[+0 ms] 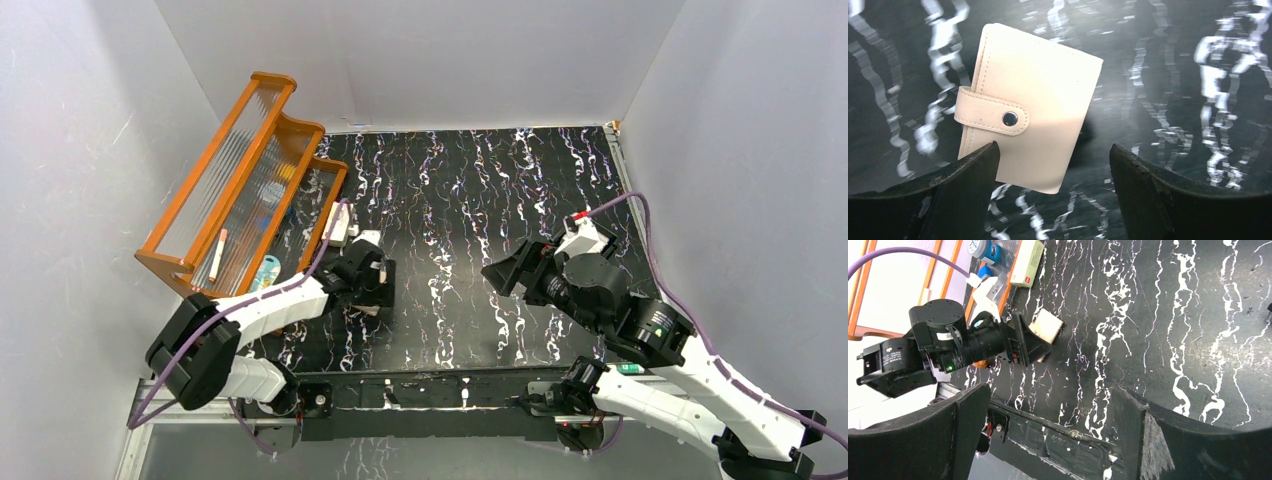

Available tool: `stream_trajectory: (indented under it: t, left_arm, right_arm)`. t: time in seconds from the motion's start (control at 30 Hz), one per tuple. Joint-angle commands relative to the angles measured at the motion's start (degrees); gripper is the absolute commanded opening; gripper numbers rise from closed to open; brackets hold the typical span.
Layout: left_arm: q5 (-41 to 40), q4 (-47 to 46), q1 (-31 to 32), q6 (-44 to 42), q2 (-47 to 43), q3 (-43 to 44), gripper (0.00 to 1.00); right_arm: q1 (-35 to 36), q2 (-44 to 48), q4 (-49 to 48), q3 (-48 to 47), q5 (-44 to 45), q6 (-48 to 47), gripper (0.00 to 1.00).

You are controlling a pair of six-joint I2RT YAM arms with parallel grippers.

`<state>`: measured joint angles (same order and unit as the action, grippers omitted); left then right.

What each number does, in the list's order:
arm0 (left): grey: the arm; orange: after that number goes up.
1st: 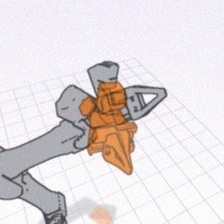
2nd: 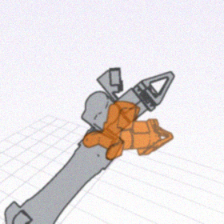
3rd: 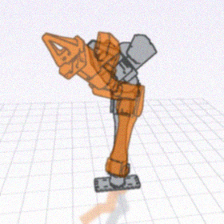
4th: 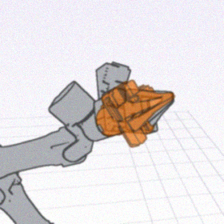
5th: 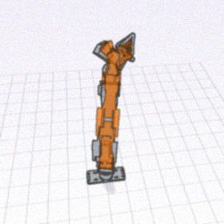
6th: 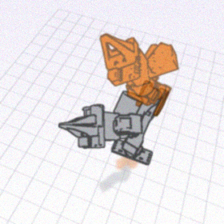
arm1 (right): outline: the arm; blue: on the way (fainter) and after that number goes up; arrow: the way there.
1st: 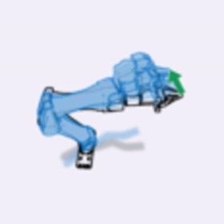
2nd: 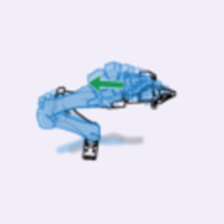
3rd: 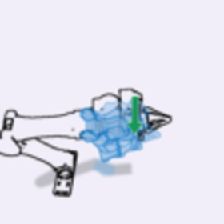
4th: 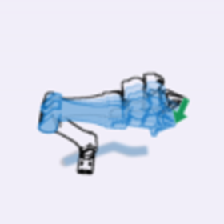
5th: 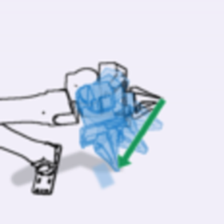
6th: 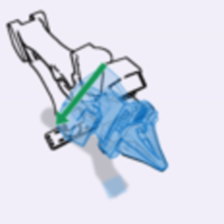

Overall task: Put the credit cards into the card holder
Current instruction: Move the card holder to the center of the board.

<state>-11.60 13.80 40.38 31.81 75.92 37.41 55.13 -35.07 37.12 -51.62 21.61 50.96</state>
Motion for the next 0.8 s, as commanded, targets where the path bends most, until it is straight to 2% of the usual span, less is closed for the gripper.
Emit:
stream_trajectory:
  t: [0.0,0.13,0.23,0.37,0.47,0.6,0.77]
  left_arm:
    - [13.2,-12.2,5.8,-0.4,5.9,0.7,0.78]
    - [17.6,-13.8,11.7,0.4,10.4,6.8,0.73]
    - [20.4,-13.0,13.1,2.5,7.9,10.5,0.70]
    - [12.5,-6.2,13.1,4.6,2.8,12.3,0.73]
    - [7.6,1.3,12.0,5.0,0.5,13.6,0.73]
    - [8.8,5.3,10.1,6.3,-3.6,12.8,0.71]
    - [7.9,7.8,10.0,5.0,-13.4,11.1,0.76]
  right_arm:
    - [-0.1,1.8,1.4,-1.7,3.4,0.0,0.98]
    - [-0.1,2.4,1.9,-2.0,4.4,0.7,0.98]
    - [-0.2,2.0,1.8,-1.7,3.3,1.0,0.98]
    - [-0.1,0.2,1.5,-0.5,0.8,-0.5,0.97]
    - [-0.1,-2.5,1.2,-0.1,-0.3,-1.7,0.91]
    - [-0.1,-7.8,0.9,-0.1,-1.1,-4.8,0.83]
    - [-0.1,-16.5,-2.3,0.3,-4.3,-9.0,0.62]
